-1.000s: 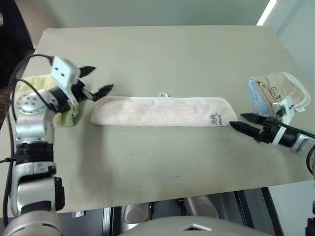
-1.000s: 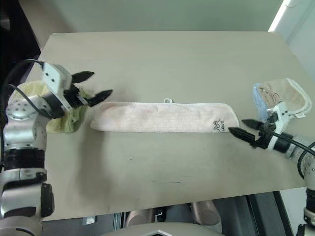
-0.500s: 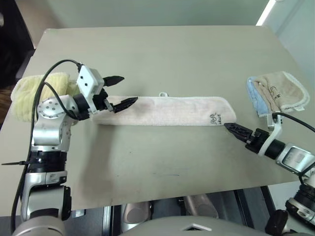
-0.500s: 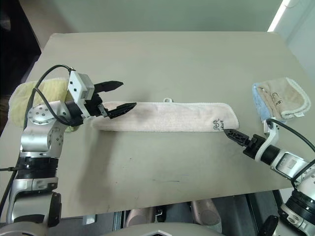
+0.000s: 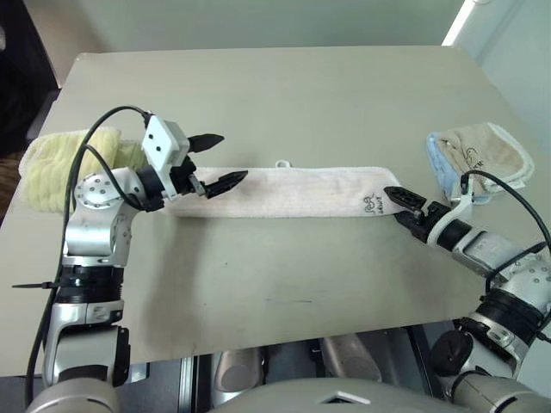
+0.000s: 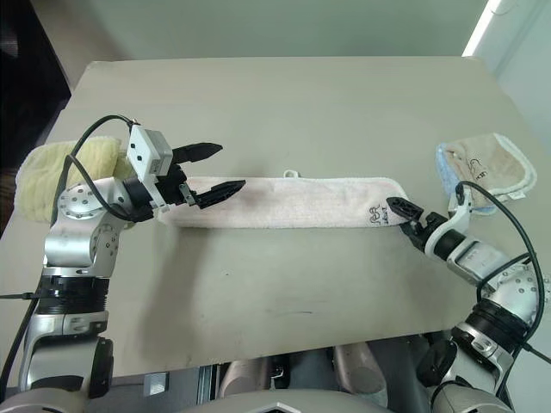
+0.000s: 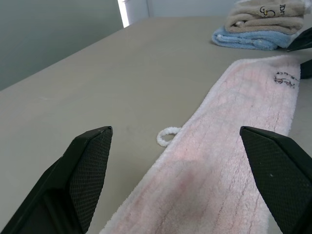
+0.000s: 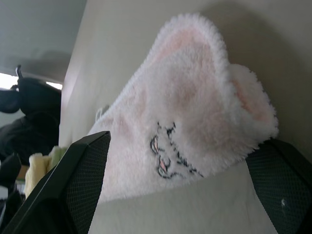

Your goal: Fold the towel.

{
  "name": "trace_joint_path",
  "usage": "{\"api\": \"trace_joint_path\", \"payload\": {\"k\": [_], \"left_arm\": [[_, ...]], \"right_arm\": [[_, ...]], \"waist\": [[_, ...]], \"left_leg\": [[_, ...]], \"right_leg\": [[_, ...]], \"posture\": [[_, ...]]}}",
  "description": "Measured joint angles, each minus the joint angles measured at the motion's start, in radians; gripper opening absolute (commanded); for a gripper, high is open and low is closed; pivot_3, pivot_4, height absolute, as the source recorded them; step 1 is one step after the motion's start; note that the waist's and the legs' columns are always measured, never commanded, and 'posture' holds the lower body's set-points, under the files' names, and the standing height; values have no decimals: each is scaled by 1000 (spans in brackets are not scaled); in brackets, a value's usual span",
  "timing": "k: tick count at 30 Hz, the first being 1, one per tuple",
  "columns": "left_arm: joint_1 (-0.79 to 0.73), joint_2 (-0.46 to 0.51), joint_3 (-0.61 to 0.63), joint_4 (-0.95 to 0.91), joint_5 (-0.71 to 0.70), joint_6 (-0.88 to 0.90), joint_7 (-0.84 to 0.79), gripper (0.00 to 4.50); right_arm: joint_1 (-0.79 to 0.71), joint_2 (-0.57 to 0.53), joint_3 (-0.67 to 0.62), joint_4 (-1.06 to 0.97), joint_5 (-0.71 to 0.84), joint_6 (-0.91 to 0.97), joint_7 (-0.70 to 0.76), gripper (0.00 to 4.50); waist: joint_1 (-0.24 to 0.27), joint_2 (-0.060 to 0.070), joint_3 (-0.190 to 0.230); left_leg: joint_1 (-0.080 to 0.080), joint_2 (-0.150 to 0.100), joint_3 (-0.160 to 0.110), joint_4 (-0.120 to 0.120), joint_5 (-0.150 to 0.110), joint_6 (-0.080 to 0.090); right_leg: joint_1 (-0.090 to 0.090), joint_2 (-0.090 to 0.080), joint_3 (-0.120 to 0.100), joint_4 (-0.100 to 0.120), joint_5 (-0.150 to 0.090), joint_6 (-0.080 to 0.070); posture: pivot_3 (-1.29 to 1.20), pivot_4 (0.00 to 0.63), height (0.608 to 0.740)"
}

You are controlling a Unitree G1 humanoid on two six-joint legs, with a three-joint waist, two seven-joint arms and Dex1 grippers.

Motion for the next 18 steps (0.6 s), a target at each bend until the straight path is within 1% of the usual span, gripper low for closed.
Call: {"api": "trace_joint_path", "payload": {"k": [1, 2, 3, 4, 6, 8, 11, 12, 13, 14, 18], "left_arm": [[0, 0, 0, -3, 0, 0, 1, 4500], [0, 0, 0, -9, 0, 0, 1, 4500], [0, 0, 0, -12, 0, 0, 2, 4500], [0, 0, 1, -14, 0, 0, 3, 4500], [1, 0, 1, -22, 0, 1, 4, 4500], [1, 0, 1, -25, 0, 1, 4, 4500], [1, 0, 1, -25, 0, 1, 4, 4500], [1, 0, 1, -25, 0, 1, 4, 4500], [0, -1, 1, -25, 0, 1, 5, 4500], [-1, -4, 1, -25, 0, 1, 5, 4500], [-5, -32, -7, -25, -3, 20, 8, 4500]], "right_arm": [[-7, 1, 3, 7, -1, -9, -11, 4461], [-10, 3, 6, 9, -1, -20, -25, 4059], [-10, 4, 7, 9, -2, -27, -35, 3855], [-8, 7, 7, 9, -2, -35, -48, 3544], [-5, 9, 6, 8, -1, -48, -70, 2822], [-1, 7, 4, 7, 3, -57, -92, 2095], [0, -13, -1, 6, 9, -77, -116, 949], [0, -21, -1, 6, 12, -83, -119, 684], [0, -33, -3, 6, 17, -93, -120, 302], [0, -44, -5, 6, 22, -100, -121, 72], [13, -96, -11, 0, 46, -140, -116, 72]], "waist": [[0, 0, 0], [1, 0, 0], [1, 0, 0], [2, 0, 0], [3, 0, 0], [4, 0, 0], [6, 0, 0], [6, 0, 0], [6, 0, 0], [7, 0, 0], [8, 0, 0]], "left_leg": [[0, 0, 0, 0, 0, 0], [0, 0, 0, 0, 1, 1], [0, 0, 0, 0, 1, 1], [0, 0, 0, 0, 1, 1], [-1, 0, 0, -1, 1, 1], [-4, 0, 0, -1, 0, 1], [-10, 0, 0, -1, 0, 0], [-11, 0, 0, -2, 0, 0], [-11, 0, 0, -2, -1, -1], [-11, 0, 0, -3, -1, -1], [-11, 0, 0, -3, -2, -2]], "right_leg": [[0, 0, 0, 0, 0, -1], [0, 0, 0, 0, 2, -3], [0, 0, 0, 0, 2, -4], [0, 0, 0, 0, 2, -4], [-1, 0, 0, 0, 3, -4], [-4, 0, 0, 0, 5, -8], [-11, 0, 0, 0, 5, -6], [-11, 0, 0, 0, 4, -6], [-12, 0, 0, 1, 4, -4], [-12, 0, 0, 1, 5, 0], [-12, 0, -1, 1, 3, 3]], "posture": [[0, 150, 739], [0, 150, 739], [0, 150, 739], [0, 150, 739], [0, 150, 739], [0, 150, 739], [0, 150, 739], [0, 150, 739], [0, 150, 739], [0, 150, 739], [0, 150, 739]]}}
